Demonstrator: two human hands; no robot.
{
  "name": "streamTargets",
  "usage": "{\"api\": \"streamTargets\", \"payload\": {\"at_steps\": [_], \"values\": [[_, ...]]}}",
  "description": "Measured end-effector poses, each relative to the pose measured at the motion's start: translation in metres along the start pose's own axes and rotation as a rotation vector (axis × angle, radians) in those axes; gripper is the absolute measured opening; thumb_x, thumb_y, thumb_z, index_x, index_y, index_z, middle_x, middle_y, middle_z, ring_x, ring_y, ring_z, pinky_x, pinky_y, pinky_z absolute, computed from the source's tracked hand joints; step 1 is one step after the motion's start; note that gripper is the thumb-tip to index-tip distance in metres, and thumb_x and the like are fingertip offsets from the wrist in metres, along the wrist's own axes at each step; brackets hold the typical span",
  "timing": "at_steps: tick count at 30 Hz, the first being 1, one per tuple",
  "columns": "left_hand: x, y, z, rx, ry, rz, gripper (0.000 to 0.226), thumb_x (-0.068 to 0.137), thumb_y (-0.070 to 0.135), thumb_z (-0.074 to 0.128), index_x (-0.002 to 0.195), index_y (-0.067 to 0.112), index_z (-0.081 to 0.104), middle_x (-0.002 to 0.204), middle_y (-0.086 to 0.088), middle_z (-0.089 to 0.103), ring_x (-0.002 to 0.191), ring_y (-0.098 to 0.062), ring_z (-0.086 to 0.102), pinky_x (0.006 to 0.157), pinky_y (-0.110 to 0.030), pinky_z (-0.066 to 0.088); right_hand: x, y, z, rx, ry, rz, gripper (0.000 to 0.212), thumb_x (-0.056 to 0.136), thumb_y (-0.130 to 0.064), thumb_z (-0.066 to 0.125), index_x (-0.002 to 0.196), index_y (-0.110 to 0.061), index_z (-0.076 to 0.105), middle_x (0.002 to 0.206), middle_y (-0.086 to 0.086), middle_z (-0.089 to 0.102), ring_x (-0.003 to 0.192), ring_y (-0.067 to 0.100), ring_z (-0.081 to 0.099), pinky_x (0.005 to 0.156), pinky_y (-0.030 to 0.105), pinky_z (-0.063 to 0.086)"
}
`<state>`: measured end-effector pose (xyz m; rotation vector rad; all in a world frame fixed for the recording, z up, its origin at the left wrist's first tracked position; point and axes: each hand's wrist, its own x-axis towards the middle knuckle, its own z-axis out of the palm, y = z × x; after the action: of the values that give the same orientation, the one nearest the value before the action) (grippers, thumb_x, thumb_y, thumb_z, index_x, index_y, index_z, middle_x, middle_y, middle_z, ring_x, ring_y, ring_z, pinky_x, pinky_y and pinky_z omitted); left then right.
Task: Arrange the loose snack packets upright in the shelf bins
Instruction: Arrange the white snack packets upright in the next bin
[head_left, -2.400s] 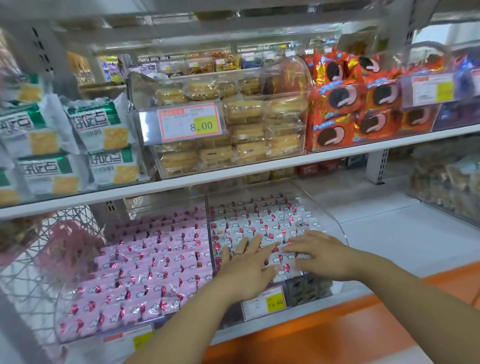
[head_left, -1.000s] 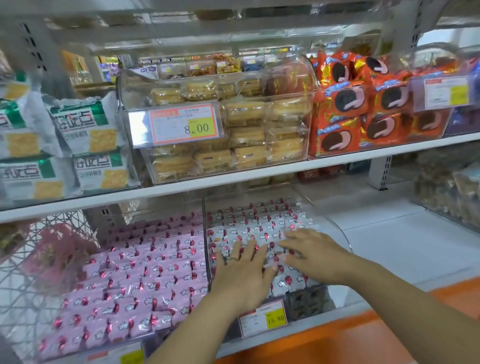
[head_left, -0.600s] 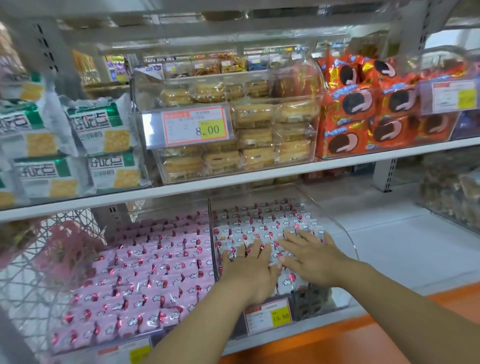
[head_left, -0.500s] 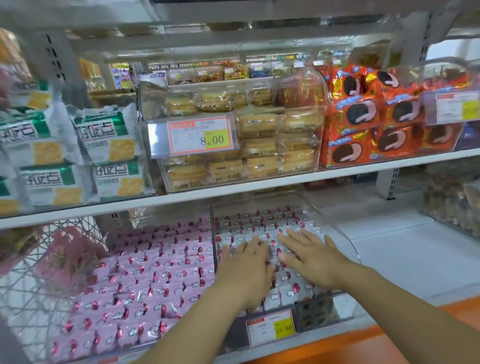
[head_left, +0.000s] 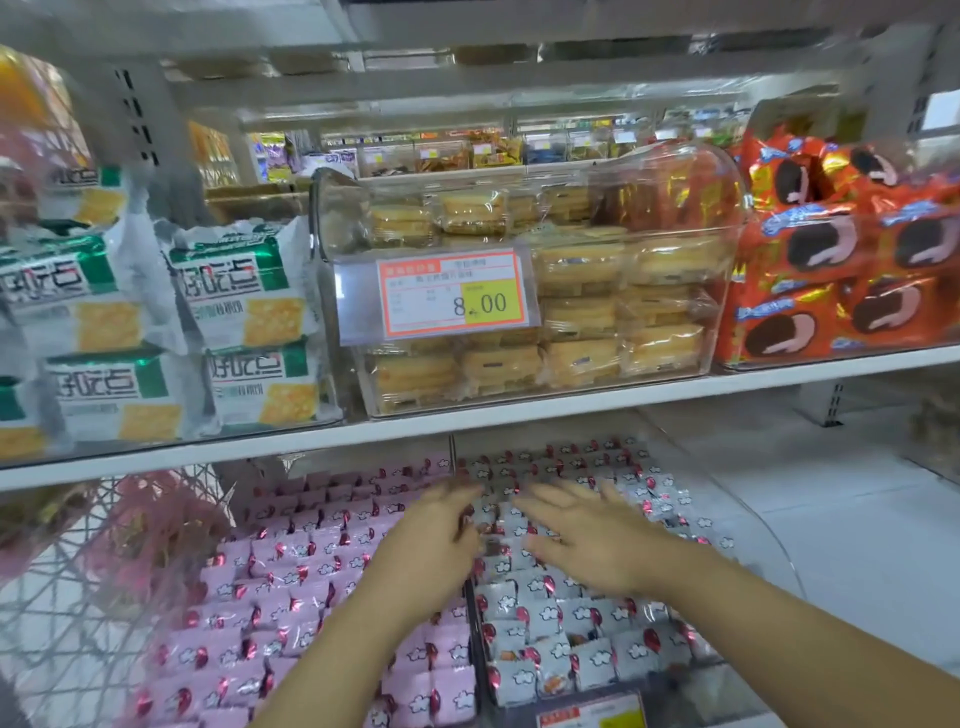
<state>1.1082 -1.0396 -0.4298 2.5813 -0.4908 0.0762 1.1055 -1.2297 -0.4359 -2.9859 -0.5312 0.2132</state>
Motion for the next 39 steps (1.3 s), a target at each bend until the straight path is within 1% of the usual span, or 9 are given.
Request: {"api": "streamTargets", "payload": {"at_steps": [6, 10, 16, 18, 21, 24, 26, 34, 39], "values": [[-0.008, -0.02, 0.003, -0.244, 0.073, -0.116, 0.048, 0.099, 0.014, 0.044, 0.145, 0.026, 0.037, 0.139, 0.003, 0.049, 0.092, -0.005, 0.054, 0.075, -0.015, 0.041, 0.04, -0.019, 0.009, 0.032, -0.018, -0.116, 0.048, 0.103, -0.042, 0.022, 0.149, -0.029, 0.023, 0.159, -0.006, 0.014, 0.146, 0.019, 0.01, 0.116, 0.048, -0.002], [-0.007, -0.024, 0.006, -0.306, 0.063, -0.108, 0.05, 0.097, 0.01, 0.043, 0.145, 0.027, 0.038, 0.142, -0.002, 0.048, 0.116, -0.012, 0.057, 0.09, -0.026, 0.049, 0.041, -0.016, 0.016, -0.032, -0.039, -0.129, 0.047, 0.103, -0.039, 0.02, 0.147, -0.027, 0.031, 0.156, -0.009, 0.023, 0.144, 0.013, 0.011, 0.117, 0.05, -0.003], [-0.01, -0.021, 0.001, -0.319, 0.065, -0.111, 0.048, 0.099, 0.009, 0.04, 0.146, 0.022, 0.035, 0.144, -0.001, 0.046, 0.116, -0.033, 0.056, 0.092, -0.037, 0.046, 0.05, -0.02, 0.013, 0.016, -0.049, -0.072, 0.046, 0.103, -0.038, 0.021, 0.147, -0.029, 0.029, 0.155, -0.01, 0.024, 0.142, 0.012, 0.017, 0.118, 0.046, 0.004], [-0.009, -0.023, 0.003, -0.349, 0.08, -0.1, 0.047, 0.099, 0.009, 0.038, 0.144, 0.024, 0.038, 0.138, -0.001, 0.051, 0.086, -0.016, 0.069, 0.07, -0.03, 0.052, 0.045, -0.019, 0.007, 0.18, 0.031, -0.057, 0.044, 0.103, -0.036, 0.027, 0.146, -0.028, 0.033, 0.152, -0.005, 0.03, 0.139, 0.015, 0.026, 0.115, 0.036, 0.016], [-0.004, -0.028, 0.008, -0.384, 0.105, -0.092, 0.048, 0.099, 0.008, 0.037, 0.143, 0.027, 0.039, 0.117, -0.001, 0.061, 0.035, 0.002, 0.043, 0.041, -0.013, 0.033, 0.043, -0.011, -0.001, 0.267, 0.229, -0.003, 0.044, 0.101, -0.031, 0.036, 0.145, -0.029, 0.033, 0.147, 0.001, 0.038, 0.13, 0.02, 0.04, 0.105, 0.028, 0.031], [0.0, -0.031, 0.015, -0.363, 0.127, -0.058, 0.05, 0.098, 0.009, 0.039, 0.142, 0.033, 0.04, 0.097, -0.004, 0.067, 0.039, 0.002, 0.042, 0.043, -0.016, 0.032, 0.05, -0.005, 0.008, 0.018, 0.114, 0.032, 0.048, 0.101, -0.04, 0.029, 0.148, -0.038, 0.022, 0.158, -0.006, 0.013, 0.144, 0.022, 0.014, 0.116, 0.049, 0.014], [0.001, -0.031, 0.017, -0.323, 0.136, -0.044, 0.049, 0.098, 0.01, 0.04, 0.141, 0.034, 0.042, 0.116, -0.001, 0.06, 0.049, 0.002, 0.044, 0.049, -0.012, 0.035, 0.057, -0.008, 0.017, -0.051, 0.01, 0.048, 0.05, 0.1, -0.048, 0.019, 0.149, -0.041, 0.012, 0.159, -0.009, 0.0, 0.146, 0.019, -0.003, 0.115, 0.059, 0.0], [-0.001, -0.03, 0.015, -0.294, 0.133, -0.049, 0.046, 0.099, 0.011, 0.039, 0.141, 0.03, 0.042, 0.136, 0.002, 0.047, 0.094, -0.027, 0.059, 0.071, -0.02, 0.041, 0.06, -0.006, 0.011, -0.01, 0.009, 0.081, 0.05, 0.098, -0.055, 0.014, 0.148, -0.044, 0.013, 0.159, -0.011, 0.004, 0.146, 0.023, 0.002, 0.114, 0.058, -0.002], [0.001, -0.031, 0.017, -0.295, 0.14, -0.052, 0.046, 0.099, 0.011, 0.04, 0.142, 0.028, 0.042, 0.139, 0.0, 0.044, 0.092, -0.033, 0.058, 0.07, -0.021, 0.041, 0.08, -0.001, 0.014, -0.045, 0.013, 0.207, 0.058, 0.092, -0.067, 0.015, 0.146, -0.048, 0.004, 0.159, -0.01, -0.01, 0.146, 0.025, -0.009, 0.113, 0.06, -0.005]]}}
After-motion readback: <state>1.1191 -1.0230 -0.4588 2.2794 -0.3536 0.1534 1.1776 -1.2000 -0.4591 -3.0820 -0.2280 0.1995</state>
